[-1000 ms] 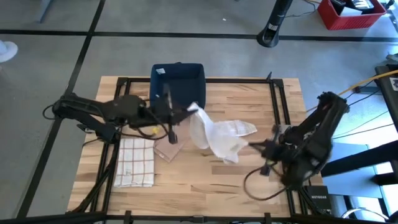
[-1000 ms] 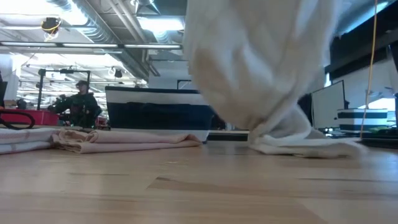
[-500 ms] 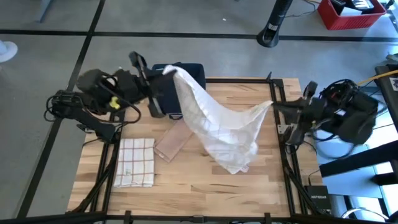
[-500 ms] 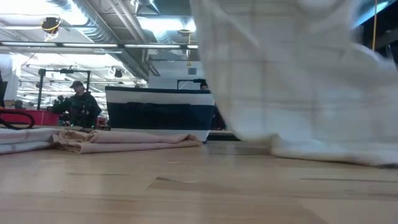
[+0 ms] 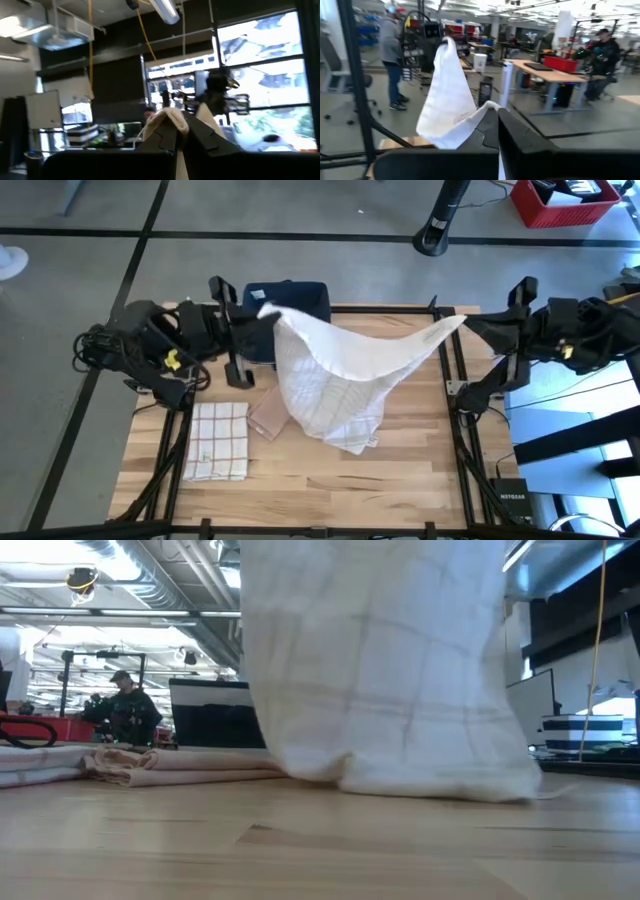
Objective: Fold towel
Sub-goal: Fold the right white patterned towel
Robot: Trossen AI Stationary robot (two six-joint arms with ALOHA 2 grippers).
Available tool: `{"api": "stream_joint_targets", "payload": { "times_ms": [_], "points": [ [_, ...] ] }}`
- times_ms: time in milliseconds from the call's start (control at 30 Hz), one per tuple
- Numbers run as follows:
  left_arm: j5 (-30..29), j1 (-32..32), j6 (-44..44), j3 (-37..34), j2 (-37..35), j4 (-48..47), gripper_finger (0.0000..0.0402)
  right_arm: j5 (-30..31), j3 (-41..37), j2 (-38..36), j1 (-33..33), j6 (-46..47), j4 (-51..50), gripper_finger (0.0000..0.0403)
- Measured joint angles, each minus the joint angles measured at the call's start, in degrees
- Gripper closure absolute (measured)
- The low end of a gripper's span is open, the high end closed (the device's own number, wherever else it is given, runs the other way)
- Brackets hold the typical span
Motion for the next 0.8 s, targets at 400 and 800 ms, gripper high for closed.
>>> {"api": "stream_joint_targets", "payload": {
  "times_ms": [400,800],
  "points": [
    [-3.0,-13.3,-13.1,0.0,0.0,-13.7,0.0397,-18.9,1.7,4.8,0.1,8.6,-2.9,0.0402],
    [-20.3,-18.0,-1.6,0.0,-0.2,-12.3,0.0396,-11.3,1.7,10.2,0.0,7.6,-11.6,0.0402]
  ]
}}
